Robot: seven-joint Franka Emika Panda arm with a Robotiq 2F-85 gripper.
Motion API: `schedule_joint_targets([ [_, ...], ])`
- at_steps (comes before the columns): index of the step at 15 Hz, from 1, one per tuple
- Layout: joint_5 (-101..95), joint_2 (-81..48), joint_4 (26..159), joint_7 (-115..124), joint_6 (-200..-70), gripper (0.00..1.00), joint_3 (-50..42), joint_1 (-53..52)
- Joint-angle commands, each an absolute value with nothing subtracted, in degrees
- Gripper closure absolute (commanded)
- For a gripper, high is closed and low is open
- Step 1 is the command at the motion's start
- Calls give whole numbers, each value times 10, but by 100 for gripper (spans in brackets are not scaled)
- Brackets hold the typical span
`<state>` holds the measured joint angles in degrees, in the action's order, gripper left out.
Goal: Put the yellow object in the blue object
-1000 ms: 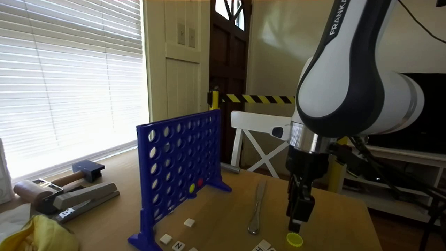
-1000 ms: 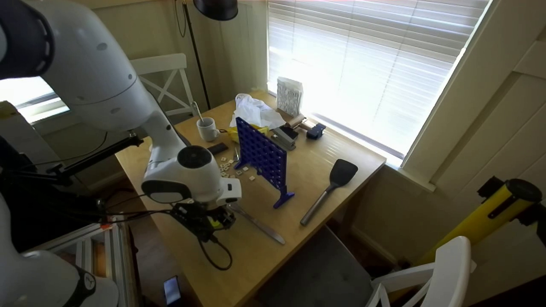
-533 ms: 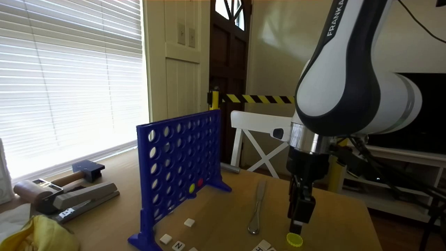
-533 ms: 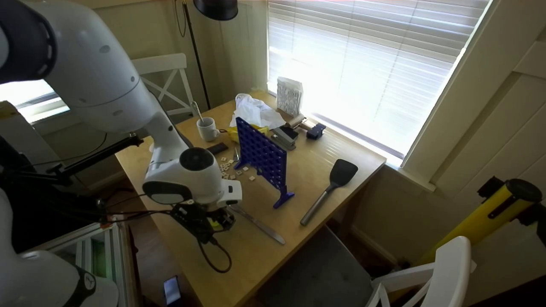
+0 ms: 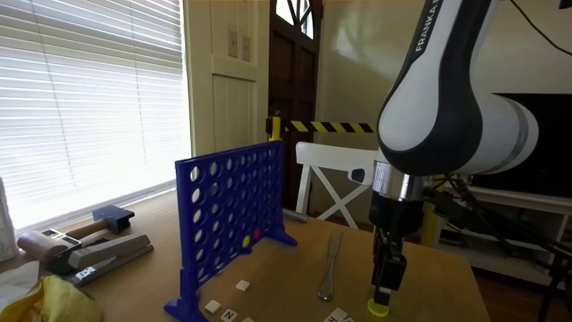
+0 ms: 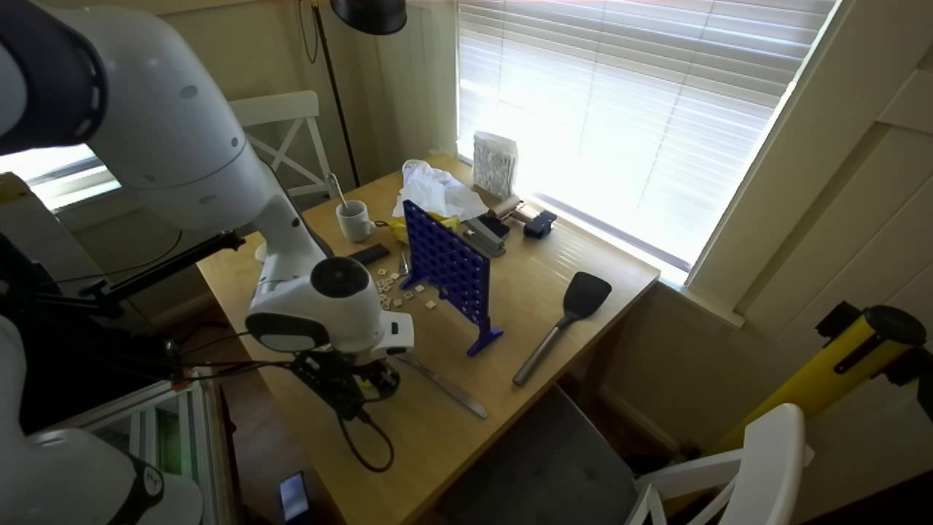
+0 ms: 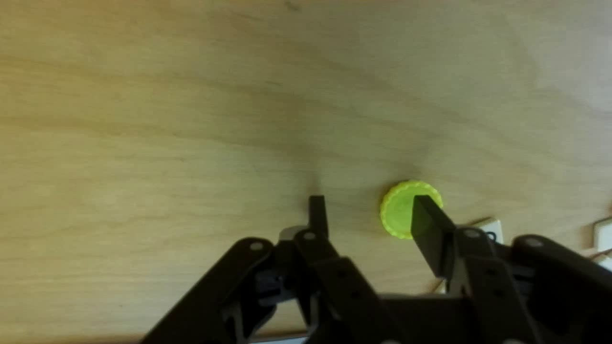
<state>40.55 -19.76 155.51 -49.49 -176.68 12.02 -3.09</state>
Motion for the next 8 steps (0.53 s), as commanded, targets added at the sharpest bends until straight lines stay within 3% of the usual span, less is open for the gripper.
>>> schedule_joint_targets([
  [1, 410, -219, 1539, -512, -1757, 49, 136, -6],
  [8, 408, -228, 1533, -512, -1759, 55, 147, 12],
])
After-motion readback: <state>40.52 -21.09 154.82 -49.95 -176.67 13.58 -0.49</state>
